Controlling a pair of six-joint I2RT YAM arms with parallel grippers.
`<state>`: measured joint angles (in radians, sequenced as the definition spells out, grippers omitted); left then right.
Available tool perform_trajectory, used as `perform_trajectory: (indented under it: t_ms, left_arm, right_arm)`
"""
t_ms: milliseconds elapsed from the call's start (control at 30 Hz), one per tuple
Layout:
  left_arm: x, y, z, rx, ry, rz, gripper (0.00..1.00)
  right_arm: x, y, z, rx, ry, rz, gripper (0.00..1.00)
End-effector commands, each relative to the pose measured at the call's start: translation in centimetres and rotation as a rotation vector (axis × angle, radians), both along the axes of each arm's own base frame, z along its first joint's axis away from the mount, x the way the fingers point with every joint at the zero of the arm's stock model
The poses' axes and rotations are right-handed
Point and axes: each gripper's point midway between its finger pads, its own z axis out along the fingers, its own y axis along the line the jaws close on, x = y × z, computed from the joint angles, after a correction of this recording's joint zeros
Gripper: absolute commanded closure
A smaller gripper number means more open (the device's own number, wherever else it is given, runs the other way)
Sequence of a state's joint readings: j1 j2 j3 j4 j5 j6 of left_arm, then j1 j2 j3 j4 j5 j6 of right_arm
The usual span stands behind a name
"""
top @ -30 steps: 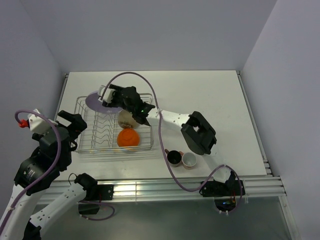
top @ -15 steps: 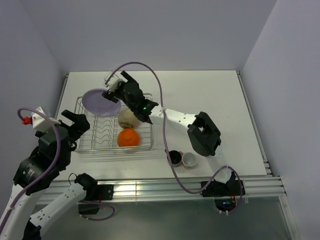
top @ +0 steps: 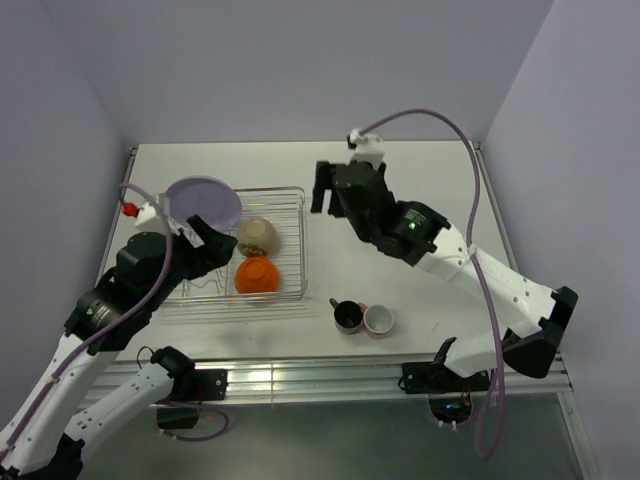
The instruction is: Load the mixed dishes into the dish rack
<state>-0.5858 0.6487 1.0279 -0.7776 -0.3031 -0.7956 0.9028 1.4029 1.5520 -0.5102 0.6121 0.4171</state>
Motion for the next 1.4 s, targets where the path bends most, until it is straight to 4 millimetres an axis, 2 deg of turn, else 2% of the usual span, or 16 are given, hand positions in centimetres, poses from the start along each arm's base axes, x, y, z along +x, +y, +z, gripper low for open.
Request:
perform_trajectory:
  t_ms: [0, 33, 67, 100, 133, 167, 233, 300, 333, 367, 433, 567, 667, 767, 1167, 1367]
  left_arm:
    - [-0.5, -5.4, -0.4, -0.138, 0.038, -0.229, 0.09]
    - [-0.3, -6.0, -0.7, -0.167, 0.036, -0.243, 0.09]
    - [-0.3, -6.3, -0.9, -0.182, 0.035, -0.249, 0.09]
    - [-0.5, -6.7, -1.0, -0.197, 0.037, -0.269, 0.09]
    - [-0.5, -6.9, -1.3, -0.204, 0.043, -0.274, 0.08]
    - [-0.4, -7.2, -1.3, -0.215, 0.045, -0.279, 0.08]
    - [-0.5, -8.1, -1.8, -0.214, 0.069, -0.319, 0.07]
    - [-0.5, -8.5, -2.1, -0.205, 0.087, -0.333, 0.07]
    - [-0.5, -8.8, -2.3, -0.199, 0.093, -0.337, 0.07]
    - [-0.5, -8.9, -2.3, -0.198, 0.095, -0.339, 0.06]
    - [-0.6, -9.3, -2.2, -0.188, 0.094, -0.345, 0.06]
    - [-0.7, -10.3, -2.3, -0.176, 0.105, -0.373, 0.06]
    - [-0.9, -11.5, -2.5, -0.163, 0.116, -0.4, 0.06]
    - [-1.4, -12.9, -2.5, -0.153, 0.127, -0.444, 0.05]
    - [-1.0, -16.7, -2.5, -0.123, 0.134, -0.489, 0.05]
    - [-1.0, -18.0, -3.3, -0.086, 0.153, -0.505, 0.05]
  right_arm:
    - [-7.2, -4.3, -14.0, -0.129, 0.464, -0.085, 0.14]
    - [-7.9, -5.1, -14.8, -0.114, 0.479, -0.105, 0.14]
    - [-8.9, -5.9, -14.5, -0.048, 0.474, -0.116, 0.14]
    - [-9.9, -6.9, -16.4, -0.059, 0.505, -0.127, 0.14]
    - [-10.4, -7.4, -16.6, -0.035, 0.51, -0.133, 0.14]
    - [-11.1, -8.0, -16.0, 0.031, 0.497, -0.14, 0.14]
    - [-12.1, -9.3, -17.2, 0.054, 0.507, -0.166, 0.14]
    - [-12.8, -10.5, -16.8, 0.135, 0.489, -0.196, 0.14]
    - [-13.2, -11.2, -17.7, 0.147, 0.503, -0.222, 0.14]
    - [-13.6, -11.8, -17.5, 0.179, 0.492, -0.232, 0.14]
    - [-14.3, -12.7, -18.6, 0.19, 0.509, -0.265, 0.15]
    - [-15.4, -13.5, -20.1, 0.199, 0.546, -0.284, 0.18]
    - [-16.4, -14.4, -22.6, 0.177, 0.593, -0.314, 0.2]
    - [-16.9, -14.7, -23.5, 0.187, 0.606, -0.32, 0.23]
    - [-18.1, -14.7, -25.3, 0.212, 0.639, -0.287, 0.32]
    - [-18.6, -14.9, -25.7, 0.223, 0.644, -0.269, 0.4]
